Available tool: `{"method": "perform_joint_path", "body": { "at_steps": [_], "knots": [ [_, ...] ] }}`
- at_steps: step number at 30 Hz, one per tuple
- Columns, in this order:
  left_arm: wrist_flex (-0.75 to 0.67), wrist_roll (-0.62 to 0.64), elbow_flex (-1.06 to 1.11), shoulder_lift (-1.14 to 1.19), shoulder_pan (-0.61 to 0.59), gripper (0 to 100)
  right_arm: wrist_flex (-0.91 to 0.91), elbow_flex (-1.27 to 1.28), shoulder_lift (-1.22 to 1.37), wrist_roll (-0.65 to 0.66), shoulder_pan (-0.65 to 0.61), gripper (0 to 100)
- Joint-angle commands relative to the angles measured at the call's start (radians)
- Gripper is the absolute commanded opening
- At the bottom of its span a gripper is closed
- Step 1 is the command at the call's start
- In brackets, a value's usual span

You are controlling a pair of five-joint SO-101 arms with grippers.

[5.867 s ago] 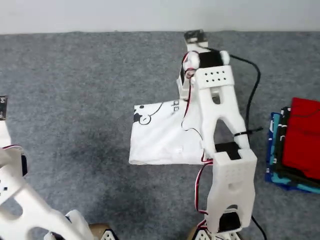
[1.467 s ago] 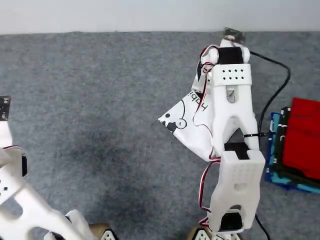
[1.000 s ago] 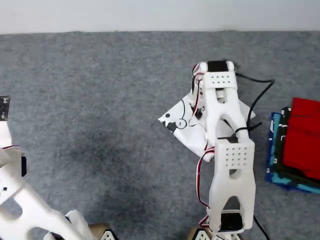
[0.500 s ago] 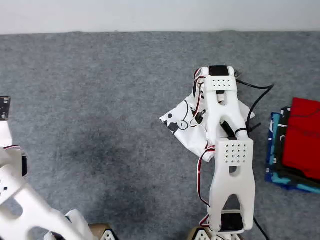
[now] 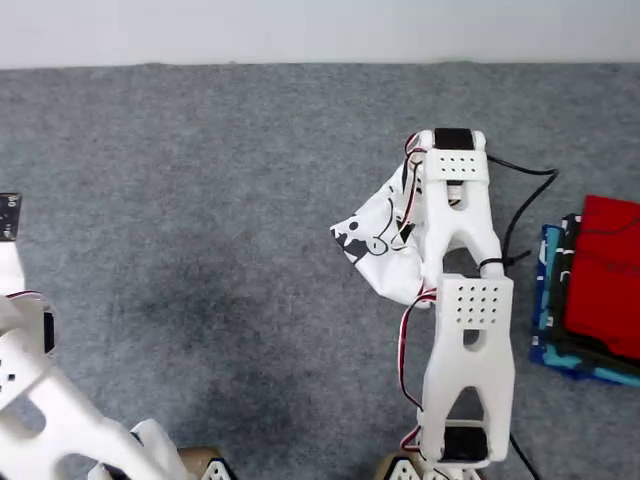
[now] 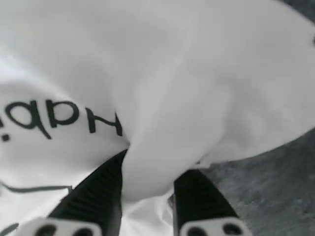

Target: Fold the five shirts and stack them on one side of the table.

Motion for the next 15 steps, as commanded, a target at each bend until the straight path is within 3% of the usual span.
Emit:
{"method": "perform_joint_path", "body": {
  "at_steps": [1, 15],
  "knots": [
    [-0.008, -0.008, -0.008, -0.023, -0.006, 1, 0.035, -0.018, -0.107, 0.12, 0.035, 0.9],
    [-0.008, -0.008, -0.008, -0.023, -0.003, 1, 0.035, 0.345, -0.731, 0.537, 0.157, 0.8]
  ]
}}
